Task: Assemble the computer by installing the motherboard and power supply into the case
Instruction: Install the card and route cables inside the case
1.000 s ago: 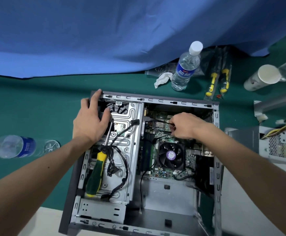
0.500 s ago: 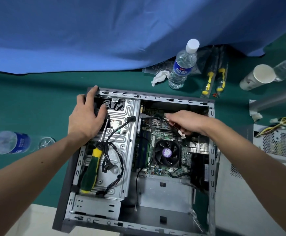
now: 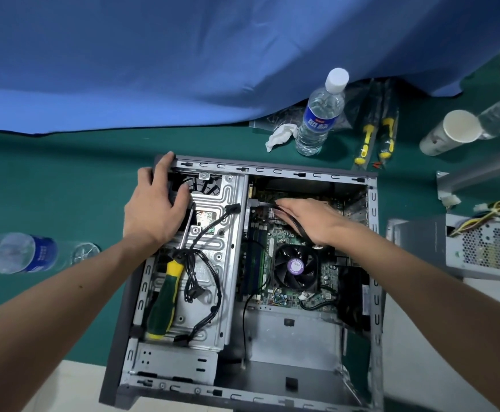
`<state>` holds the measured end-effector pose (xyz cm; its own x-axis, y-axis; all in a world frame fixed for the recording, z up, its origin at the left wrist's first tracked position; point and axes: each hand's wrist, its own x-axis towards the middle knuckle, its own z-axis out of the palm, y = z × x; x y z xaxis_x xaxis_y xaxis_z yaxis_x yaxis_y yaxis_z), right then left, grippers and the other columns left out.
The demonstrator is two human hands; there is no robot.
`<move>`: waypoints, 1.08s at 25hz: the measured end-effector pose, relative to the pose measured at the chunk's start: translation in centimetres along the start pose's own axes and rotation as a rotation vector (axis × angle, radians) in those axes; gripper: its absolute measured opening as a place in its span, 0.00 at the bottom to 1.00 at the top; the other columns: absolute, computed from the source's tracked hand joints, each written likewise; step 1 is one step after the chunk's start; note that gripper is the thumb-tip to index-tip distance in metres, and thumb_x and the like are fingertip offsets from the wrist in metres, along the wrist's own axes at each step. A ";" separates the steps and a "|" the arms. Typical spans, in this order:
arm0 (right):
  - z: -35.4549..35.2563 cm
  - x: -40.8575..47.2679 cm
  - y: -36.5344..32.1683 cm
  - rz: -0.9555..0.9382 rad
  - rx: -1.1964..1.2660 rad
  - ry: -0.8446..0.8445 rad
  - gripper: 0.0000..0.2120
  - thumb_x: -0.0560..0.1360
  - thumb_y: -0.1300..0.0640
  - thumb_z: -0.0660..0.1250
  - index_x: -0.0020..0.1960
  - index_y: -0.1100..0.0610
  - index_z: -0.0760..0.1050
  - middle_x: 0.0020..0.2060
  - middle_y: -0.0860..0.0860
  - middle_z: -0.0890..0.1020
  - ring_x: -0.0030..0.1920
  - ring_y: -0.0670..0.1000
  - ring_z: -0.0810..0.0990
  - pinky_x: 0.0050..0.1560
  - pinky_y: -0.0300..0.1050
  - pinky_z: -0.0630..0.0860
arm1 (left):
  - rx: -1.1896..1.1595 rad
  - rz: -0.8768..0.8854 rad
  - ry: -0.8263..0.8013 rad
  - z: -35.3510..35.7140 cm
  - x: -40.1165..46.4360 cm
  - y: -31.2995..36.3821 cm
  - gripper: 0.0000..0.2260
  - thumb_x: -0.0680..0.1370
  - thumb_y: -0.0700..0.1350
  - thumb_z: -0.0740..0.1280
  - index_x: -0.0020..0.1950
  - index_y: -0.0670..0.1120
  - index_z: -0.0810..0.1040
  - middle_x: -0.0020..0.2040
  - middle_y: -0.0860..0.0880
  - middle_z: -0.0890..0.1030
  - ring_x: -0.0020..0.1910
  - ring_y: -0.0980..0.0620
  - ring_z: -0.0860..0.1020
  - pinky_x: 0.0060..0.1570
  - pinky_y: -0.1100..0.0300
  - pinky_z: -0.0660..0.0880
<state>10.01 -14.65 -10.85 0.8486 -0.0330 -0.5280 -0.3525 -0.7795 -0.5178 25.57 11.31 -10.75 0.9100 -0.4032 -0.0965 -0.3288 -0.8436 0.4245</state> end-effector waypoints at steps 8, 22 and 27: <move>1.2 1.2 0.4 0.200 0.336 -0.023 0.17 0.85 0.49 0.52 0.71 0.53 0.67 0.44 0.49 0.81 0.49 0.53 0.81 0.51 0.49 0.75 | -0.012 0.004 0.006 0.1 0.2 0.1 0.25 0.78 0.62 0.56 0.75 0.63 0.55 0.61 0.49 0.67 0.42 0.49 0.70 0.44 0.52 0.69; 3.2 1.4 0.0 0.179 0.024 0.119 0.08 0.77 0.48 0.65 0.46 0.53 0.76 0.39 0.49 0.80 0.40 0.54 0.79 0.42 0.46 0.76 | 0.014 0.002 -0.015 -0.2 0.3 0.5 0.26 0.80 0.60 0.57 0.76 0.60 0.55 0.65 0.44 0.67 0.47 0.43 0.74 0.46 0.49 0.70; 2.8 1.8 -0.3 0.090 -0.172 0.142 0.11 0.77 0.48 0.64 0.48 0.56 0.76 0.41 0.53 0.82 0.43 0.59 0.80 0.44 0.49 0.77 | 0.018 0.010 -0.009 -0.4 0.3 0.4 0.25 0.80 0.59 0.57 0.76 0.60 0.56 0.64 0.44 0.67 0.49 0.39 0.76 0.46 0.49 0.69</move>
<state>10.55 -12.72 -13.47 0.8681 -0.1853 -0.4605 -0.3673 -0.8639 -0.3446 25.76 10.96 -10.28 0.9043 -0.4149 -0.1002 -0.3427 -0.8458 0.4088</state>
